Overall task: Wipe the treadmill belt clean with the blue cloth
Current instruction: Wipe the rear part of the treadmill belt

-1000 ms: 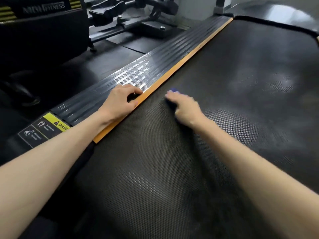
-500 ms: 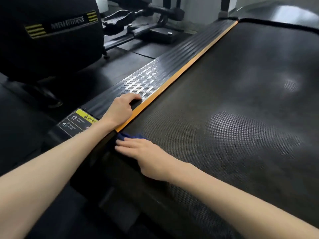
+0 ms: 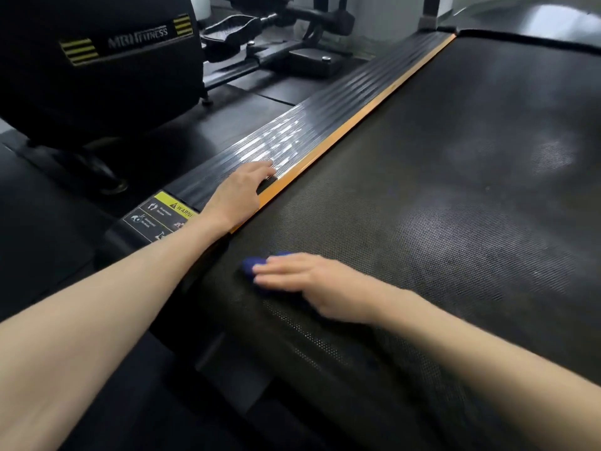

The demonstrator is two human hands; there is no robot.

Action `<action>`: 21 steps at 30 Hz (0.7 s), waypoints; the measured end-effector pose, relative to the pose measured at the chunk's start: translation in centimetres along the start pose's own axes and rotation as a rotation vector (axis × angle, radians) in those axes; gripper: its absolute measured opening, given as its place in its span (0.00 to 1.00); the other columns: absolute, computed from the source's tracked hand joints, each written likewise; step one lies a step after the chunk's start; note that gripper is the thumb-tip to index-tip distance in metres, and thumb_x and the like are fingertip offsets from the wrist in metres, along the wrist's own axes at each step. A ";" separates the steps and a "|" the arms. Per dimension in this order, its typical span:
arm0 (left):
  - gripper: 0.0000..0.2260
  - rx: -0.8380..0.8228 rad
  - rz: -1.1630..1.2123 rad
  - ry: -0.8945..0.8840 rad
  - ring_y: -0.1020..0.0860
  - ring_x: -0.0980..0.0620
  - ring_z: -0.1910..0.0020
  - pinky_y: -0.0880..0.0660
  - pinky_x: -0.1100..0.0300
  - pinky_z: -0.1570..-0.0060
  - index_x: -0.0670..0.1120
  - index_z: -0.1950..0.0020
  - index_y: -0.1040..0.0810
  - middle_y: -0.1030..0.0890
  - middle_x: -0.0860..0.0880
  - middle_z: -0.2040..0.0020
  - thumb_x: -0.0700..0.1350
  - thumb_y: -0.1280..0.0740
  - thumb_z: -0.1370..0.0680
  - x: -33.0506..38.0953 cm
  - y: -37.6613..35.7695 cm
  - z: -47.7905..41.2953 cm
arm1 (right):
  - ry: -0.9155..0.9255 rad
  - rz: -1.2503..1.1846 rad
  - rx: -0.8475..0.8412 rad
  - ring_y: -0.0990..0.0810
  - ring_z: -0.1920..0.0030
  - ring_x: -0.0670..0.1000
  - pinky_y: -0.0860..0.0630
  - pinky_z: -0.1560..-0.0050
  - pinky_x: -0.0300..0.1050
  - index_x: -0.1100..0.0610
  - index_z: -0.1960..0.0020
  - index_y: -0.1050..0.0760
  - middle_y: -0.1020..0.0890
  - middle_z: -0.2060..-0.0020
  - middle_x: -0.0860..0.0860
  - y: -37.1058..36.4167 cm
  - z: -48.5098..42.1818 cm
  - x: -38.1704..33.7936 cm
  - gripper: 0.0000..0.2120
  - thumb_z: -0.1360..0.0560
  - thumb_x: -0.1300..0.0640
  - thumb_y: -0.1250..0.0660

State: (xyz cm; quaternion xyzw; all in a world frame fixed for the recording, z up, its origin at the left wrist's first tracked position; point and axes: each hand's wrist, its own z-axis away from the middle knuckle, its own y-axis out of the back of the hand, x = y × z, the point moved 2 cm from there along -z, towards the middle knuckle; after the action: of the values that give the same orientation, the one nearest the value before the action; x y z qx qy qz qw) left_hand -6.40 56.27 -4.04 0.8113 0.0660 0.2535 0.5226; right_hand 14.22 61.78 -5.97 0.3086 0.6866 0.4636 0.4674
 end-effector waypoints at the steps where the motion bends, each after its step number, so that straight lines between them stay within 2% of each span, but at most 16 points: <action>1: 0.21 0.012 -0.023 -0.016 0.35 0.48 0.30 0.38 0.54 0.31 0.41 0.32 0.28 0.30 0.46 0.30 0.31 0.42 0.24 0.0 0.0 0.1 | -0.099 -0.001 0.066 0.32 0.32 0.53 0.39 0.29 0.41 0.63 0.35 0.26 0.26 0.34 0.57 0.9 0.7 2.4 0.29 0.34 0.74 0.44; 2: 0.21 0.023 -0.042 -0.037 0.35 0.48 0.30 0.38 0.54 0.31 0.42 0.32 0.29 0.30 0.46 0.30 0.31 0.42 0.24 0.2 -0.1 0.0 | -0.252 0.018 0.175 0.31 0.31 0.54 0.36 0.31 0.46 0.63 0.35 0.26 0.27 0.34 0.57 2.5 1.8 5.0 0.29 0.34 0.74 0.45; 3: 0.21 0.026 -0.067 -0.053 0.35 0.48 0.30 0.37 0.53 0.30 0.42 0.33 0.28 0.30 0.46 0.30 0.31 0.42 0.24 0.2 -0.1 -0.1 | -0.441 0.035 0.291 0.32 0.30 0.55 0.36 0.31 0.46 0.64 0.34 0.28 0.28 0.32 0.57 4.1 2.7 7.3 0.28 0.33 0.75 0.45; 4: 0.20 0.020 -0.098 -0.073 0.35 0.47 0.30 0.38 0.53 0.30 0.42 0.33 0.28 0.30 0.46 0.30 0.31 0.41 0.24 0.2 -0.2 -0.1 | -0.625 0.067 0.345 0.35 0.28 0.55 0.41 0.31 0.42 0.64 0.31 0.31 0.32 0.30 0.57 5.2 3.4 8.8 0.29 0.31 0.75 0.44; 5: 0.21 0.009 -0.131 -0.094 0.35 0.47 0.30 0.39 0.52 0.29 0.42 0.33 0.28 0.31 0.45 0.30 0.31 0.40 0.24 0.4 -0.4 -0.2 | -0.689 0.100 0.337 0.38 0.27 0.54 0.45 0.31 0.37 0.62 0.28 0.35 0.35 0.27 0.55 5.4 4.0 8.8 0.30 0.29 0.75 0.43; 6: 0.22 -0.005 -0.159 -0.109 0.35 0.47 0.29 0.40 0.52 0.29 0.42 0.32 0.29 0.31 0.45 0.29 0.31 0.40 0.25 0.5 -0.7 -0.3 | -0.652 0.104 0.270 0.41 0.26 0.52 0.49 0.32 0.33 0.61 0.27 0.37 0.38 0.26 0.54 4.9 3.9 7.6 0.31 0.29 0.75 0.44; 8: 0.25 -0.014 -0.181 -0.112 0.36 0.46 0.29 0.42 0.53 0.28 0.41 0.32 0.30 0.32 0.44 0.29 0.28 0.40 0.28 1.0 -1.1 -0.5 | -0.346 0.070 0.159 0.41 0.27 0.48 0.53 0.31 0.30 0.60 0.28 0.35 0.36 0.27 0.54 2.2 3.6 3.5 0.31 0.30 0.75 0.46; 9: 0.26 -0.013 -0.179 -0.109 0.37 0.45 0.29 0.42 0.53 0.28 0.41 0.31 0.30 0.32 0.44 0.29 0.27 0.41 0.29 1.5 -1.2 -0.7 | -0.214 0.051 0.097 0.39 0.29 0.47 0.51 0.30 0.31 0.61 0.29 0.33 0.34 0.28 0.54 1.0 4.0 2.5 0.30 0.30 0.73 0.46; 10: 0.27 -0.015 -0.169 -0.113 0.37 0.45 0.29 0.43 0.54 0.28 0.40 0.31 0.31 0.33 0.44 0.29 0.27 0.42 0.29 2.1 -1.3 -0.9 | -0.173 0.037 0.067 0.38 0.30 0.47 0.48 0.29 0.33 0.60 0.30 0.31 0.32 0.30 0.53 1.0 4.2 2.4 0.29 0.30 0.70 0.48; 12: 0.28 -0.053 -0.117 -0.126 0.36 0.46 0.29 0.42 0.55 0.29 0.42 0.30 0.31 0.32 0.45 0.29 0.26 0.44 0.30 3.8 -1.3 -1.5 | -0.361 0.027 0.179 0.36 0.30 0.49 0.43 0.29 0.38 0.59 0.30 0.31 0.32 0.29 0.52 3.0 4.7 5.7 0.28 0.29 0.65 0.51; 13: 0.29 -0.084 -0.069 -0.123 0.35 0.46 0.30 0.40 0.54 0.30 0.42 0.30 0.31 0.32 0.46 0.29 0.27 0.44 0.30 4.8 -1.2 -1.8 | -0.534 0.060 0.276 0.36 0.29 0.51 0.42 0.29 0.40 0.59 0.29 0.33 0.34 0.28 0.52 4.2 5.3 8.1 0.28 0.28 0.66 0.50; 15: 0.28 -0.116 0.039 -0.104 0.33 0.47 0.32 0.38 0.54 0.32 0.44 0.31 0.30 0.30 0.47 0.31 0.27 0.46 0.29 7.0 -1.1 -2.7 | -0.913 0.148 0.311 0.37 0.28 0.56 0.39 0.32 0.45 0.61 0.28 0.35 0.36 0.27 0.54 6.3 6.4 11.7 0.26 0.26 0.69 0.44; 16: 0.28 -0.116 0.088 -0.094 0.32 0.47 0.33 0.37 0.56 0.32 0.44 0.32 0.30 0.29 0.47 0.31 0.27 0.46 0.29 8.1 -1.1 -3.3 | -1.010 0.156 0.312 0.36 0.30 0.58 0.36 0.35 0.47 0.62 0.30 0.35 0.34 0.29 0.56 6.8 6.4 12.6 0.24 0.26 0.69 0.42; 19: 0.25 -0.134 0.198 -0.088 0.29 0.49 0.34 0.34 0.58 0.35 0.43 0.33 0.29 0.27 0.46 0.33 0.28 0.47 0.27 12.4 -2.5 -4.7 | -1.034 -0.120 0.453 0.30 0.40 0.57 0.34 0.40 0.50 0.61 0.41 0.32 0.26 0.44 0.55 7.1 6.2 12.6 0.10 0.21 0.60 0.44; 20: 0.23 -0.149 0.211 -0.105 0.28 0.49 0.35 0.34 0.59 0.36 0.43 0.33 0.28 0.26 0.46 0.34 0.30 0.46 0.25 14.0 -3.4 -5.0 | -1.034 -0.260 0.541 0.29 0.43 0.54 0.35 0.40 0.49 0.59 0.43 0.33 0.26 0.48 0.52 7.6 6.7 12.2 0.10 0.19 0.55 0.47; 21: 0.21 -0.169 0.209 -0.126 0.28 0.48 0.36 0.33 0.59 0.37 0.43 0.34 0.28 0.25 0.45 0.35 0.32 0.46 0.24 15.6 -4.5 -5.4 | -1.047 -0.371 0.651 0.30 0.40 0.52 0.37 0.36 0.48 0.59 0.42 0.32 0.26 0.45 0.51 8.2 7.6 12.2 0.13 0.18 0.52 0.49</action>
State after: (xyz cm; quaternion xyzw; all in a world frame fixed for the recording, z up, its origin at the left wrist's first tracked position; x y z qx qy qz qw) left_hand 5.21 68.51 -0.89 0.7812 -0.0737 0.2597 0.5629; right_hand 16.71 77.98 -3.69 0.4962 0.5152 -0.0692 0.6954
